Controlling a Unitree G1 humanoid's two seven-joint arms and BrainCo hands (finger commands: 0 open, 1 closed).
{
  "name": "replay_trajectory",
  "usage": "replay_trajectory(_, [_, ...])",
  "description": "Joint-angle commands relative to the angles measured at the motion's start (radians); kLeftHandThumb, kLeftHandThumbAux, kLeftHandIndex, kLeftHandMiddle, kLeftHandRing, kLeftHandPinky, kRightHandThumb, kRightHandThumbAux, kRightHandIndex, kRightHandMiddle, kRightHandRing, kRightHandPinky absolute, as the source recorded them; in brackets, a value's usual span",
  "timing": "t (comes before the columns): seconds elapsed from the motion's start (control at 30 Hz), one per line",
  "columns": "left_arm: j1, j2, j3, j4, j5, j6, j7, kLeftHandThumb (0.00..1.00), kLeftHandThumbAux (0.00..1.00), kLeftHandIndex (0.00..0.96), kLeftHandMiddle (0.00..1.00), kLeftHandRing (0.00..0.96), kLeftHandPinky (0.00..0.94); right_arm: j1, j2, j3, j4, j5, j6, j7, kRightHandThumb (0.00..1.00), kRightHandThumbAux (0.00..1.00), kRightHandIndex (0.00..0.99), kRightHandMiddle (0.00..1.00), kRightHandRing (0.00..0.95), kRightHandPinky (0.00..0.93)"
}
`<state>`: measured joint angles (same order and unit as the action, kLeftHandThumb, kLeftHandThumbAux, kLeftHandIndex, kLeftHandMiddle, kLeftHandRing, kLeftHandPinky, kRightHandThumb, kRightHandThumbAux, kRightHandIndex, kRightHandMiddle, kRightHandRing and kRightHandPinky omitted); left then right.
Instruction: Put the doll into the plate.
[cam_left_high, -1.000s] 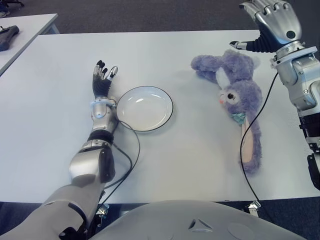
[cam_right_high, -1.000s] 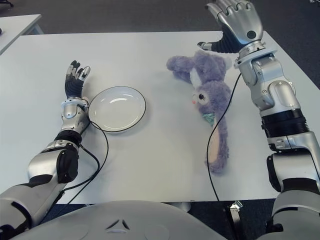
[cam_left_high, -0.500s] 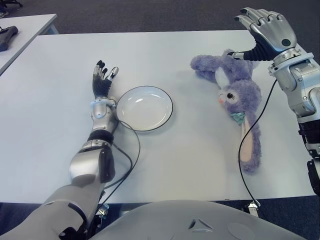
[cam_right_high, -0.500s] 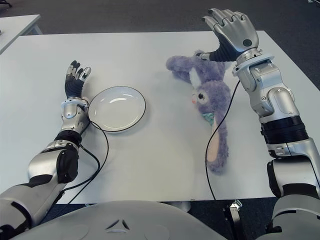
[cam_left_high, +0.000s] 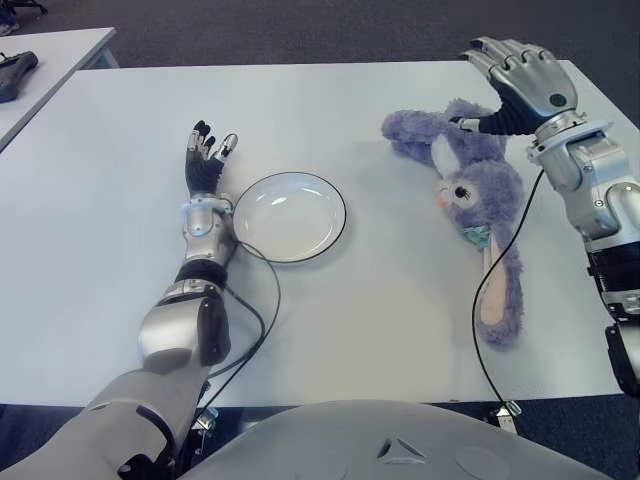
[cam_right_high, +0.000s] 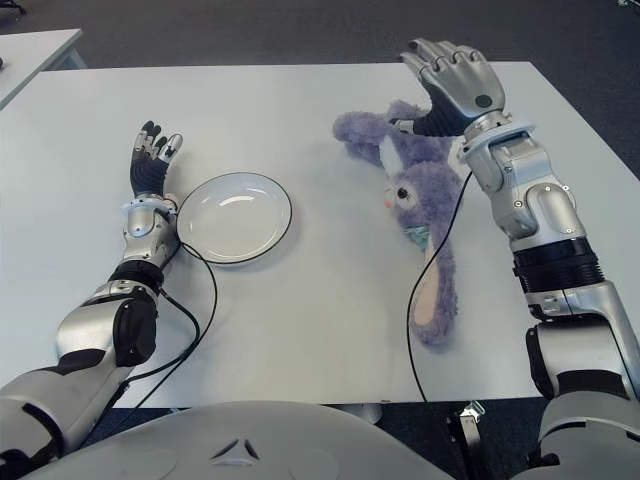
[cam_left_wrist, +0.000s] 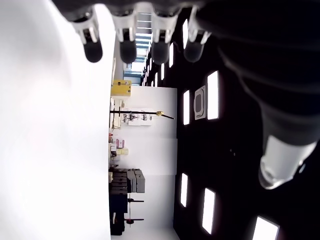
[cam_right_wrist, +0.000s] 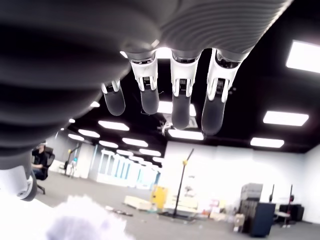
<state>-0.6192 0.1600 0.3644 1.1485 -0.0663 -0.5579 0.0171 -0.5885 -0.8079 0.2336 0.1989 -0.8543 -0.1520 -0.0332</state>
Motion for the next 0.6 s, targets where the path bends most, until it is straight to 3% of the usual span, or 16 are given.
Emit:
replay_trajectory(0.03, [0.258,-0.103,0.005,0.168,-0.008,0.04,0.036,0.0,0.607,0.025,0.072,0.037,0.0,0.047,0.035,0.026,0.081,0.022,-0.054,-0.027,0.249,0.47,0.06,0.067,0.106,0.178])
replay_trajectory(0.37, [0.256,-0.1,0.01,0.169,-0.013,0.046,0.027,0.0,0.606,0.026,0.073,0.036,0.0,0.043,0.072,0.031,0.146,0.027,-0.087,-0.051,0.248,0.479,0.062,0.062,0.112,0.207])
replay_trajectory(0.6, [0.254,-0.102,0.013,0.167,-0.016,0.041,0.026,0.0,0.61,0.027,0.076,0.037,0.0,0.021,0.134,0.057,0.221,0.011,-0.085,-0.094,0.246,0.496,0.058,0.064,0.118,0.212])
